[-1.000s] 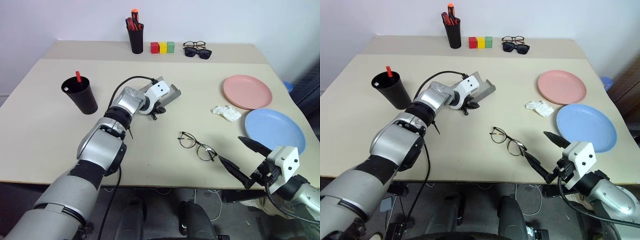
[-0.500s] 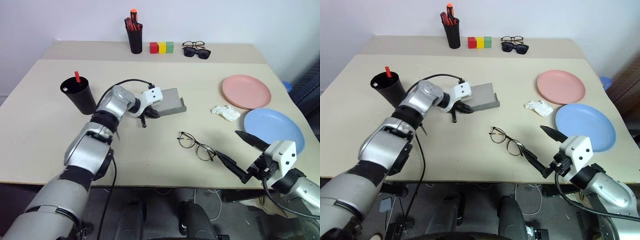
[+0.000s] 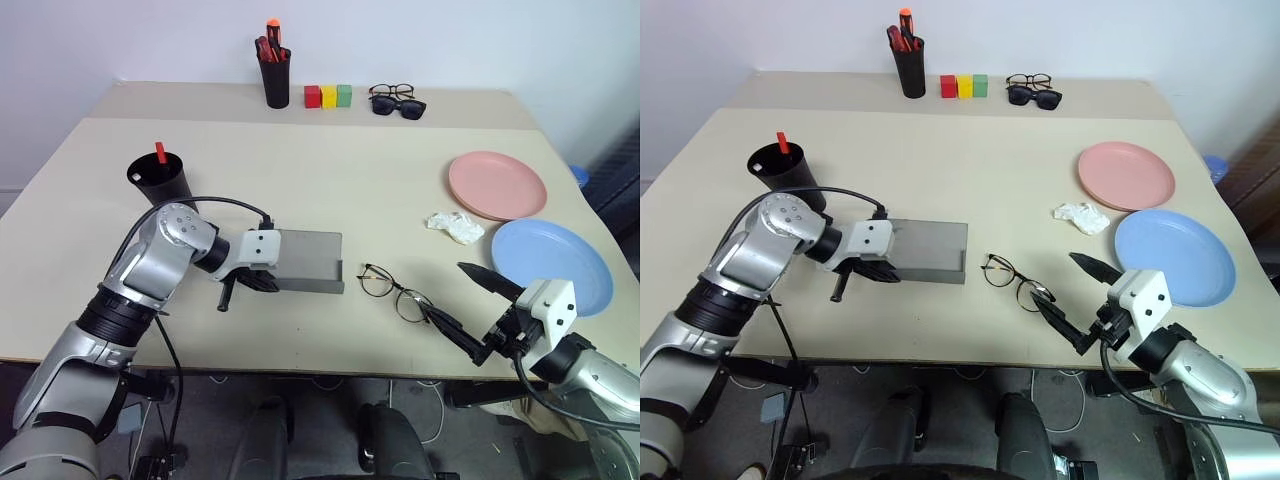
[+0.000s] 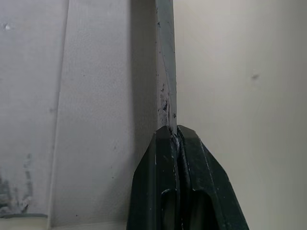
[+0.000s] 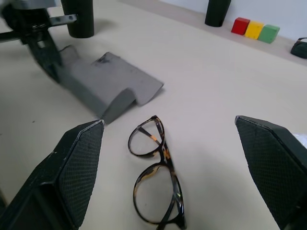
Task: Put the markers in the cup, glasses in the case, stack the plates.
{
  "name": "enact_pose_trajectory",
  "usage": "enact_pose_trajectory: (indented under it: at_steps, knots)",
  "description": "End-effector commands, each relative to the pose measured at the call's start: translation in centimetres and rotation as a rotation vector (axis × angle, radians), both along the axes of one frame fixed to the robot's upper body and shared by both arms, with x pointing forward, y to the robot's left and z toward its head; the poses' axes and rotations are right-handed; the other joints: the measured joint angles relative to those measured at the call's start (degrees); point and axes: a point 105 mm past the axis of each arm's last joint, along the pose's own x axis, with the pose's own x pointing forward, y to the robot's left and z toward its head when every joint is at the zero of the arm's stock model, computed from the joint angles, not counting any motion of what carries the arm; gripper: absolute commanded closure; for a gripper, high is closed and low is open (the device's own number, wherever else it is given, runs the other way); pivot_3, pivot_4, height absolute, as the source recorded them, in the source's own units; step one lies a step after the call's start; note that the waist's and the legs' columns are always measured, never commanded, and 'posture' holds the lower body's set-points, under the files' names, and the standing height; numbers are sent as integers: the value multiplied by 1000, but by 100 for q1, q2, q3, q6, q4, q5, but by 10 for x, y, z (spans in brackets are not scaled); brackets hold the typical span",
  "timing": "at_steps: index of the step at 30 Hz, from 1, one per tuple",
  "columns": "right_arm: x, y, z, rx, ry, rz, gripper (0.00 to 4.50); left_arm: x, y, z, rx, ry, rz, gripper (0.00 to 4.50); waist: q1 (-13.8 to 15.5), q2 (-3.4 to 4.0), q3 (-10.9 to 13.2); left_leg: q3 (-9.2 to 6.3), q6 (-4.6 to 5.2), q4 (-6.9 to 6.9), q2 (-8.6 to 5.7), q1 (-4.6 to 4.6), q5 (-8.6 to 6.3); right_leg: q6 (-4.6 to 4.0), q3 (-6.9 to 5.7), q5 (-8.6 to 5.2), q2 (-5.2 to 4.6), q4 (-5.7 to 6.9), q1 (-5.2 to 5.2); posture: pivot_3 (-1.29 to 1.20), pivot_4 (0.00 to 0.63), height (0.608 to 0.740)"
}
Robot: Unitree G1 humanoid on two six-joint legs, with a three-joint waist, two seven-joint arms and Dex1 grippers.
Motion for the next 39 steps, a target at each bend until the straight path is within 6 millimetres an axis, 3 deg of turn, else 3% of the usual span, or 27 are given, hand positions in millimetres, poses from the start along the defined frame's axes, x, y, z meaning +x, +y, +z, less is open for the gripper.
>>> enact_pose_trajectory:
  at_steps: [1, 5, 9, 15, 21, 30, 39]
  knots:
    - [1, 2, 5, -8, -34, 13, 0, 0, -24, 3, -21, -34, -5, 4467, -4, 0, 0, 0, 0, 0, 0, -1, 0, 0, 0, 0, 0, 0, 0, 0, 150, 740]
    - [2, 3, 5, -11, -39, 16, 0, 11, -52, 0, -31, -60, 39, 4467, -8, -1, 0, 0, 1, 4, -2, -1, 1, 10, 0, -6, 1, 4, 1, 0, 150, 740]
    - [-1, 3, 2, -11, -36, 15, 0, 14, -62, -1, -38, -78, 47, 4467, -31, 0, -1, -1, 2, 1, -1, 4, 1, 15, 0, -8, 3, 10, 0, 0, 150, 740]
    - [-5, -1, -2, -11, -17, 9, 0, 10, -38, 4, -41, -87, 60, 4467, -37, 4, -3, -1, 2, -1, 2, 7, 1, 13, 2, -7, 5, 12, -2, 0, 150, 740]
    - [-7, -3, -8, -10, 2, 2, 0, 4, -15, -5, -16, -90, 80, 4467, -15, 6, -4, 0, 1, 0, 2, 6, 1, 7, 3, -5, 4, 9, -1, 0, 150, 740]
    - [-9, -7, -8, -32, 28, 3, 0, 6, -14, -7, -25, -91, 105, 4467, -15, 7, -5, 0, 1, 1, 1, 6, 1, 9, 3, -6, 4, 7, 0, 0, 150, 740]
    - [-33, -19, -7, -52, 89, -16, 0, 13, -8, -4, -20, -106, 123, 4467, -15, 14, -10, 0, 1, 0, 1, 9, 1, 14, 3, -9, 3, 7, 2, 0, 150, 740]
